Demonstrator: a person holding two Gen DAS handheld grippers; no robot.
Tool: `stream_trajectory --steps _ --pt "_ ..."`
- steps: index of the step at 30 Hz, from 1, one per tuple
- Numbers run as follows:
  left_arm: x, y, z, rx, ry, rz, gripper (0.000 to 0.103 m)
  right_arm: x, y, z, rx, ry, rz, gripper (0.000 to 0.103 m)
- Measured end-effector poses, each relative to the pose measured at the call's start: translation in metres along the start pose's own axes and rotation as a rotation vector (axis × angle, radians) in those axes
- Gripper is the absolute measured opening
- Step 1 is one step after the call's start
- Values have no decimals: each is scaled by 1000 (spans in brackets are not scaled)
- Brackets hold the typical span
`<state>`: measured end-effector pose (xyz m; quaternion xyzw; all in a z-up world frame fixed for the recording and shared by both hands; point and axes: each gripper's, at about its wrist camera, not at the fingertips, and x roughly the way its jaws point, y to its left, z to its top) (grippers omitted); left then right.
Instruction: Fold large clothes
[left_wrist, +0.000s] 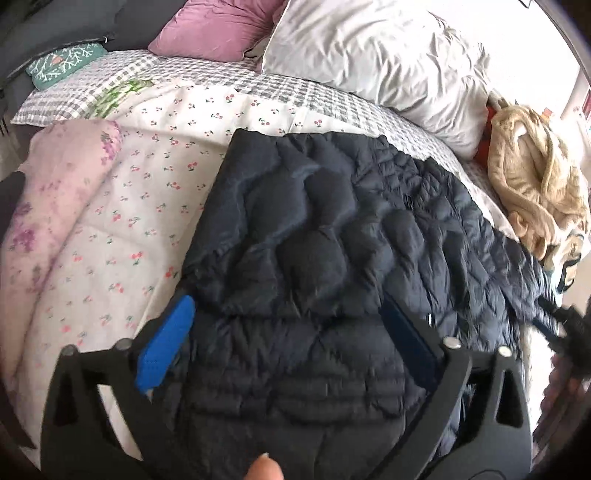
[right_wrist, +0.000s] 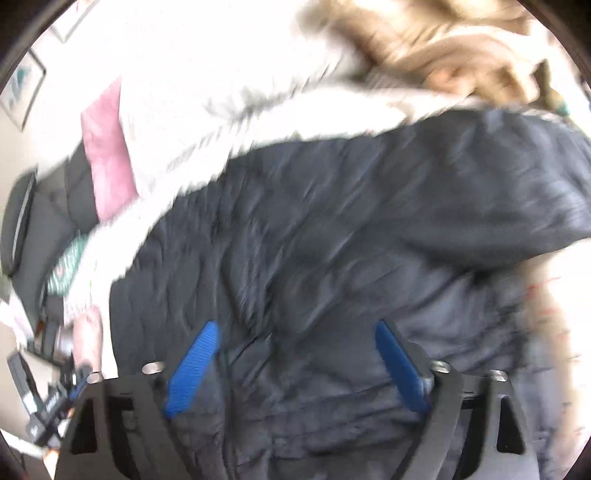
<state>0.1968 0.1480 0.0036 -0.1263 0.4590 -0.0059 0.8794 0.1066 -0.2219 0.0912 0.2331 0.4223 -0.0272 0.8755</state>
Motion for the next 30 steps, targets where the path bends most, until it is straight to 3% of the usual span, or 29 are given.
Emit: stream_trajectory --steps 3,7,11,17,21,26,30 --pt "-16 1 -12 2 -10 13 102 -28 -38 13 40 -32 -60 90" --pt "-20 7 -31 -29 -30 -54 102 -70 -107 23 100 -153 -195 90" --pt "-12 6 -37 -54 9 -95 102 -89 -173 32 194 -164 -307 90" --pt "-13 0 -31 -33 -25 -74 102 -104 -259 38 377 -123 -307 90" --pt "-10 3 -28 -60 -26 -92 102 -98 -283 46 402 -128 -337 90" --pt "-1 10 -23 -74 -14 -77 102 -75 -310 51 497 -129 -278 85" --pt "7 16 -20 -85 1 -59 102 -67 -321 60 538 -210 -281 83"
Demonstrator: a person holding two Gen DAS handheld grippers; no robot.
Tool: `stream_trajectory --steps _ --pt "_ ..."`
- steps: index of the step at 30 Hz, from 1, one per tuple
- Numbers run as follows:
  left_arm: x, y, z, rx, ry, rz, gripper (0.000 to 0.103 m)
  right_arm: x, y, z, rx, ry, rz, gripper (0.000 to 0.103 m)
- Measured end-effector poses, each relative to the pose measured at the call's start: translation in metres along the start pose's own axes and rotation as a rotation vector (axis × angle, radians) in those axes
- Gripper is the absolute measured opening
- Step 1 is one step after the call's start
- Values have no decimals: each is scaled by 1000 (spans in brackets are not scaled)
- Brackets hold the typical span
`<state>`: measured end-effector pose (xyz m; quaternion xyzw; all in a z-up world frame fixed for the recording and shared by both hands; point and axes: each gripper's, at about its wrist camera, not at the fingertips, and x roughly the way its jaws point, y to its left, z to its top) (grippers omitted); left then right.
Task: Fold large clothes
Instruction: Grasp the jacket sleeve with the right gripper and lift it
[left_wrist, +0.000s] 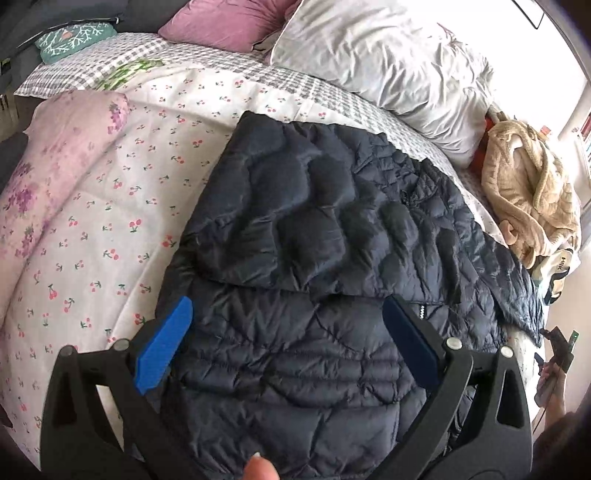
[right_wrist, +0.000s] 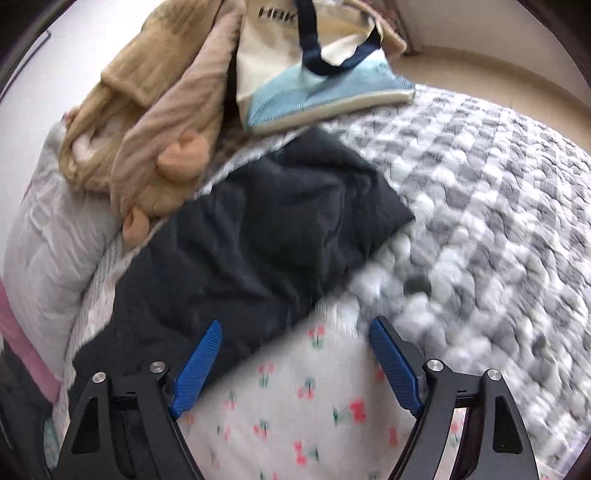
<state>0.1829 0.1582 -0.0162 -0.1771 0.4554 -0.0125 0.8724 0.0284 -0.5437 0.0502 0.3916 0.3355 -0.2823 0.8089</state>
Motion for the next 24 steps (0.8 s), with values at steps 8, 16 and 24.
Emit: stream_trajectory --steps 8,16,24 --pt "7 -1 -1 20 22 10 102 4 0 20 81 -24 -1 10" --pt "1 -3 -4 28 31 -8 102 -68 74 20 -148 -162 50 5" --pt "-11 3 -3 12 16 -33 102 -148 167 -4 -297 -270 221 5"
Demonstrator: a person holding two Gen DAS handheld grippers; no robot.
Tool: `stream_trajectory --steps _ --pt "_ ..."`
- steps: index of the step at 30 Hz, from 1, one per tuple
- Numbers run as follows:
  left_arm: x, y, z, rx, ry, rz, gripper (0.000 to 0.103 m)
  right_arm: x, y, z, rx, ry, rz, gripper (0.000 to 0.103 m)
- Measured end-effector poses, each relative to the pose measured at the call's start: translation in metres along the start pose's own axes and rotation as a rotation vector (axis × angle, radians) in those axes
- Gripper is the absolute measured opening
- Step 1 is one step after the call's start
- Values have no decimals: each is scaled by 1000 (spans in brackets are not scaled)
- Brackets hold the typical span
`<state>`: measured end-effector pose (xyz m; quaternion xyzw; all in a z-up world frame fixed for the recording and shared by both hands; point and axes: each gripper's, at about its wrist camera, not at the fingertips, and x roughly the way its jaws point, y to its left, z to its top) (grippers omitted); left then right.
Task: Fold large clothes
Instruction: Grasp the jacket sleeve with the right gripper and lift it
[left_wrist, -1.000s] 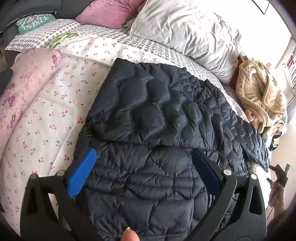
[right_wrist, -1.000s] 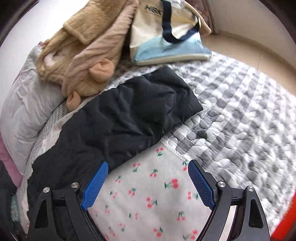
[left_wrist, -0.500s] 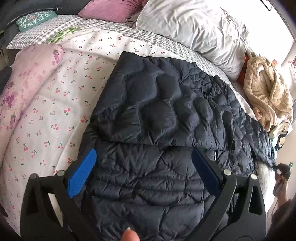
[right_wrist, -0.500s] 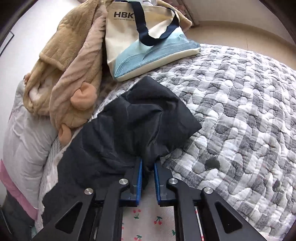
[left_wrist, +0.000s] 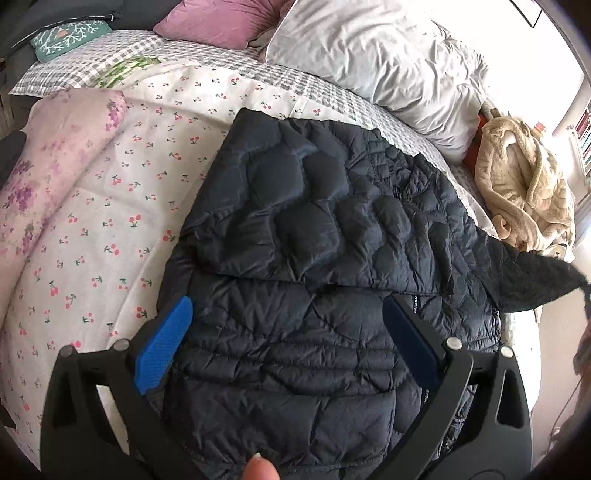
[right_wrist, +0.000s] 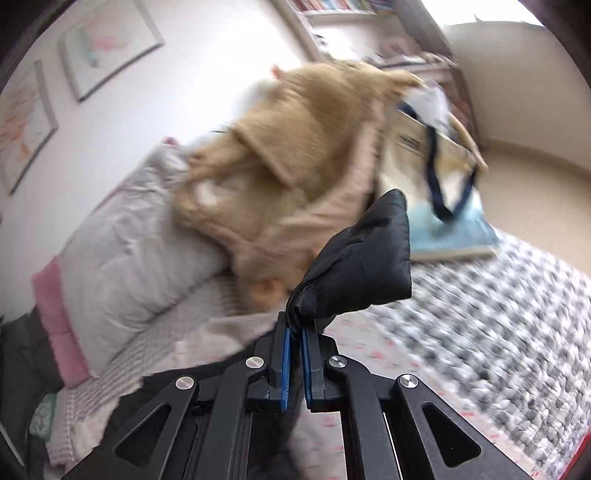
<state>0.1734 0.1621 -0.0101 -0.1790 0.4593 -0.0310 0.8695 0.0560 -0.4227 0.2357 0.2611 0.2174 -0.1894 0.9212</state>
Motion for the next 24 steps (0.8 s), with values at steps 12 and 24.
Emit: stream_trajectory --steps 12,24 --pt "-9 24 1 -56 14 -27 102 -11 179 -79 -238 72 274 5" --pt "-15 35 2 -82 25 -46 102 87 283 -275 -429 467 368 9"
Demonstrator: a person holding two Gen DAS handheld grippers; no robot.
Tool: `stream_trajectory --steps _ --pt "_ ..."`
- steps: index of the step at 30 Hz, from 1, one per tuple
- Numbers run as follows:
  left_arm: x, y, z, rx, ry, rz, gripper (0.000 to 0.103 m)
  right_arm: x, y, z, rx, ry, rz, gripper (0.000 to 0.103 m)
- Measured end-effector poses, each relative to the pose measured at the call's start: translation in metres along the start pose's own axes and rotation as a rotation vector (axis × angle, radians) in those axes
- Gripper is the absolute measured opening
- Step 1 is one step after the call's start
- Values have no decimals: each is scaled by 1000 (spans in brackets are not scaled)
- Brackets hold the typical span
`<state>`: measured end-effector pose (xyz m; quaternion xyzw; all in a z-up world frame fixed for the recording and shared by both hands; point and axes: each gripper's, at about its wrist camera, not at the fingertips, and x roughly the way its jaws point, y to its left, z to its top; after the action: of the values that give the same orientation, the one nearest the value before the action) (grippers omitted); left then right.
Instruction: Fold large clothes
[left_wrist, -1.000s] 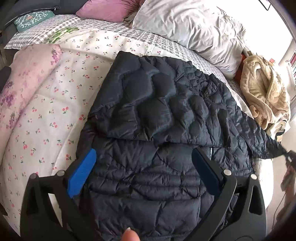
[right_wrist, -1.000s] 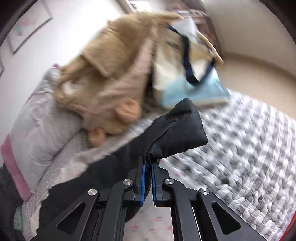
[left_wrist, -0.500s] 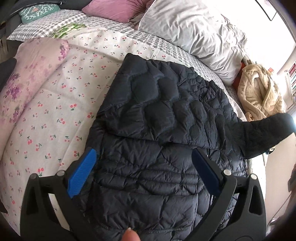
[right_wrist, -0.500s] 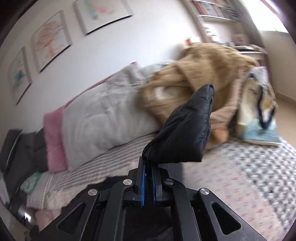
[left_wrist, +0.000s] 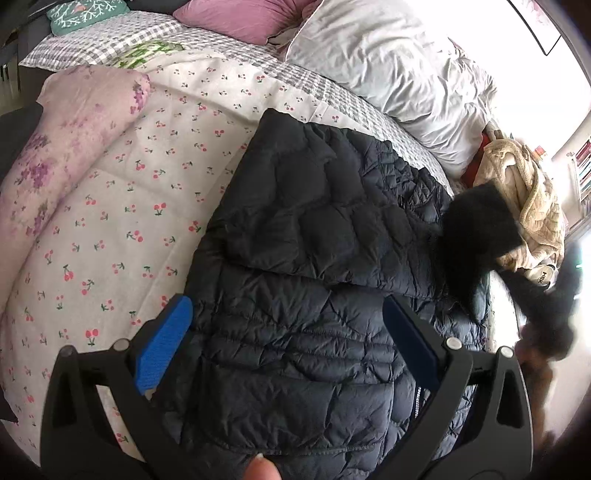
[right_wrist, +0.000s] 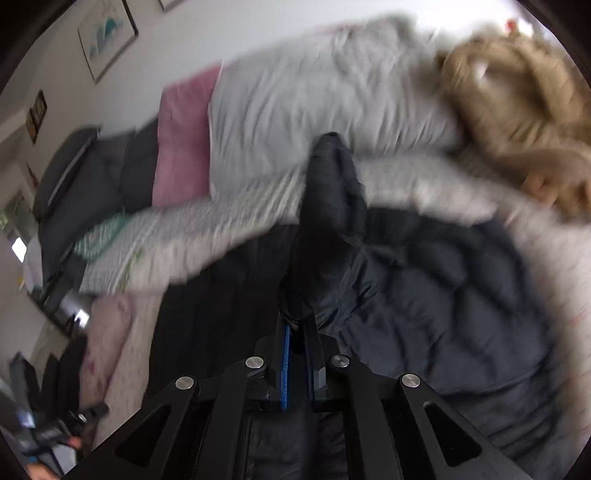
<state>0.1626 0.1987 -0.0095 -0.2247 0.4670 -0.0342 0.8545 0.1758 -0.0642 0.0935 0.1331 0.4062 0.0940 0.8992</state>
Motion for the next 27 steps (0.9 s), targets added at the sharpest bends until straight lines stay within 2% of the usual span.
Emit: stream_trajectory --steps 3,5,8,10,13,15,16,18,22,25,27 --pt "3 1 1 -2 16 -8 102 43 -4 -20 25 127 23 15" --pt "5 0 1 0 25 -8 102 70 -8 -29 23 251 44 21" --pt "8 0 2 3 38 -3 102 83 -12 -39 40 344 124 37" --pt "10 0 2 4 44 5 102 78 -8 -38 30 328 161 71" --pt "13 -1 2 7 51 12 102 68 1 -29 26 268 229 73" --pt "15 -1 0 13 58 16 102 60 0 -19 59 166 223 73" --pt "15 -2 -2 17 62 19 102 56 -4 -11 75 83 171 73" --pt "15 -4 -4 24 69 22 102 59 -14 -1 117 -1 50 72" --pt "14 -10 -7 57 75 21 102 94 -23 3 154 34 -85 65" --pt "13 -16 -8 82 75 29 102 113 8 -10 43 61 -124 65" --pt "14 -18 -9 93 77 31 102 112 25 -21 -38 77 -116 66"
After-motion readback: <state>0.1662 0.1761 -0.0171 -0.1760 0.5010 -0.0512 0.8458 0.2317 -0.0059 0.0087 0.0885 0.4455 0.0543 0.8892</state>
